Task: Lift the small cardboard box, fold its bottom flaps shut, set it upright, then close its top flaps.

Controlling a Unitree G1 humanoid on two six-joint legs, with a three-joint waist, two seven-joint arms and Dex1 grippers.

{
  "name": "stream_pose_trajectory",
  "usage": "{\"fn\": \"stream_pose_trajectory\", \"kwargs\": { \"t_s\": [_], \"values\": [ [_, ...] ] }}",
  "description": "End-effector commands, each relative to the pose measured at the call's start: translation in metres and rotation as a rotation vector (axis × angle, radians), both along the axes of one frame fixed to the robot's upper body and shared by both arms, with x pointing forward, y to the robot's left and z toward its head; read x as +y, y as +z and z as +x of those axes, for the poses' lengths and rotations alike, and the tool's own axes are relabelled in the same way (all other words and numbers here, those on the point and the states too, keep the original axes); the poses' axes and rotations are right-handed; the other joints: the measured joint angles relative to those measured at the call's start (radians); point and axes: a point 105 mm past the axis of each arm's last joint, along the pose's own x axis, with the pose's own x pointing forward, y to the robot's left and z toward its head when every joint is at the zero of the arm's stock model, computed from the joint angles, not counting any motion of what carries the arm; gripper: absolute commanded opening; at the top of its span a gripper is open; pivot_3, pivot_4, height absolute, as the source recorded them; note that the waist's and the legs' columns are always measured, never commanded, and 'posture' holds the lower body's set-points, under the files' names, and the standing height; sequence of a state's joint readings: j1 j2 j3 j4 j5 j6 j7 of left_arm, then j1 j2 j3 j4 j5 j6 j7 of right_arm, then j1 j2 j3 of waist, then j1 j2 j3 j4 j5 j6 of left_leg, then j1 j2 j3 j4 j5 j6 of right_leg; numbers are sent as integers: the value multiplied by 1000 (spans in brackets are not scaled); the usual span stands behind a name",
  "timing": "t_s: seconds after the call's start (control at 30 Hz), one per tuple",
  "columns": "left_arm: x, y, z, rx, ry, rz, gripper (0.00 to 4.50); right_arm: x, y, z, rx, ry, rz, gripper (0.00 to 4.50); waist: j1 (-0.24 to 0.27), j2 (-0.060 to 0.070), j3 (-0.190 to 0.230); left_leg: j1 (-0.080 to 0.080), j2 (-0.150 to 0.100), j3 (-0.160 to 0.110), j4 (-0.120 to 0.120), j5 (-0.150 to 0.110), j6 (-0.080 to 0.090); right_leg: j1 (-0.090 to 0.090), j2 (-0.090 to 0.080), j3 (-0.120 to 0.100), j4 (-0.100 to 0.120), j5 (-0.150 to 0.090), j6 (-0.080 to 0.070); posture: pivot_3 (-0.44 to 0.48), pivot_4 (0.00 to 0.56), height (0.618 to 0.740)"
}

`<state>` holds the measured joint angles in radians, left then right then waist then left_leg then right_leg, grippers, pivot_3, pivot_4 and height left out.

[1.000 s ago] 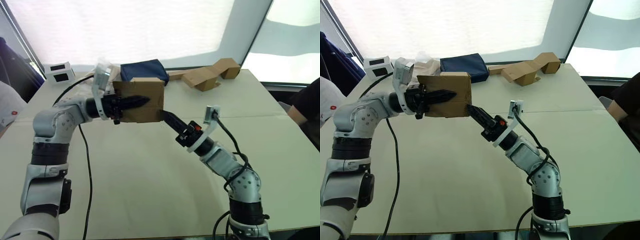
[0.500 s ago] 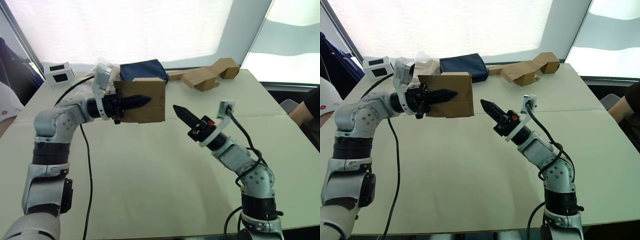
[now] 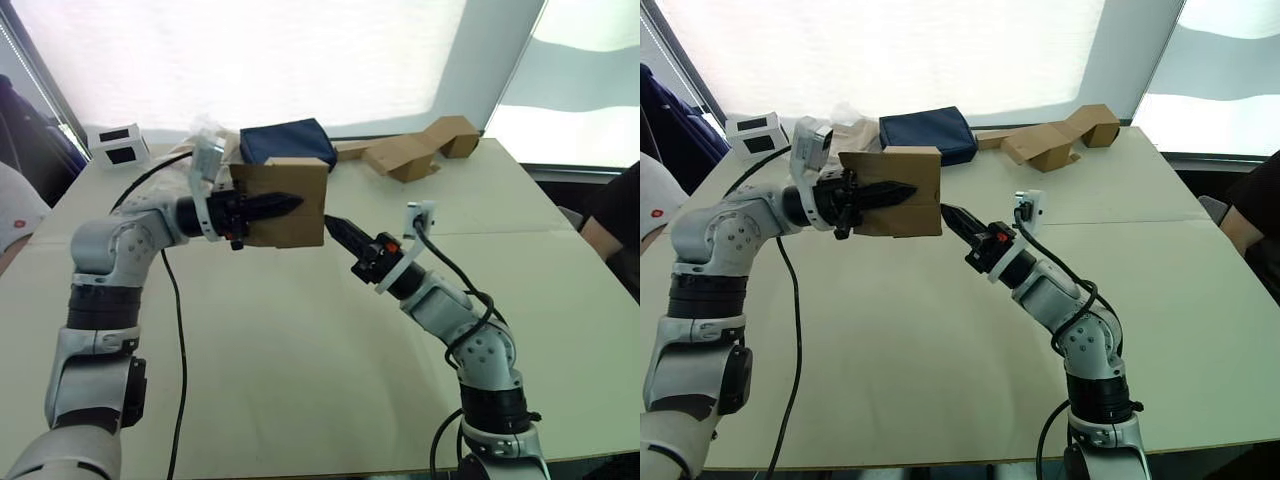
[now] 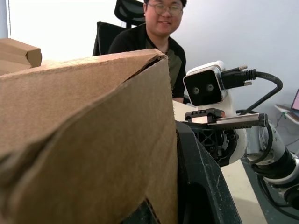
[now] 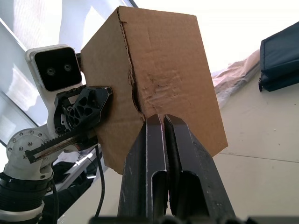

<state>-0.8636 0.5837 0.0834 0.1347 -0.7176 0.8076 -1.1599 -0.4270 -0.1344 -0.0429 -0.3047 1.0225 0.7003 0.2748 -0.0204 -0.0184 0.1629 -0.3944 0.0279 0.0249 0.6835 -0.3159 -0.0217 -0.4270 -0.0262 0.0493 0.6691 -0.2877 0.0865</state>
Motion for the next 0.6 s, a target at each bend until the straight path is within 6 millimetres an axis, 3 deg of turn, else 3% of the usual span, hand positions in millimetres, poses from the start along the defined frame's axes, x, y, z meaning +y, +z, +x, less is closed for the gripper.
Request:
{"fn": "stream_pose_trajectory", "kwargs": {
  "t_s": [0.03, 0.13, 0.3, 0.47, 0.6],
  "values": [
    [-4, -3, -1, -84, 24, 111, 0, -8, 11, -8, -56, -18, -6, 83, 1, 0, 0, 0, 0, 0, 0, 0, 0, 0, 0, 0, 0, 0, 0, 0, 150, 740],
    [-1, -19, -2, -110, 24, 296, 0, -31, 2, 6, -63, -154, -136, 83, 1, 0, 0, 0, 0, 0, 0, 0, 0, 0, 0, 0, 0, 0, 0, 0, 150, 740],
    [-1, -28, -2, -176, -14, 538, 0, -44, -18, 0, -130, -165, -471, 83, 5, 0, 0, 0, -1, 0, 0, 0, 0, 0, 1, 0, -1, 0, 0, 0, 150, 740],
    [3, -44, -14, -248, -137, 924, 0, -53, -42, -44, -302, 32, -934, 83, 7, 1, 1, -2, -2, 0, 0, -1, 2, 0, 2, 0, -3, 0, 0, 0, 150, 740],
    [1, -55, -7, -316, -172, 1164, 0, -55, -56, -62, -371, 136, -1102, 83, 6, 1, 1, -2, -4, 0, 1, -1, 3, 1, 4, 1, -4, 0, 0, 0, 150, 740]
  ]
}}
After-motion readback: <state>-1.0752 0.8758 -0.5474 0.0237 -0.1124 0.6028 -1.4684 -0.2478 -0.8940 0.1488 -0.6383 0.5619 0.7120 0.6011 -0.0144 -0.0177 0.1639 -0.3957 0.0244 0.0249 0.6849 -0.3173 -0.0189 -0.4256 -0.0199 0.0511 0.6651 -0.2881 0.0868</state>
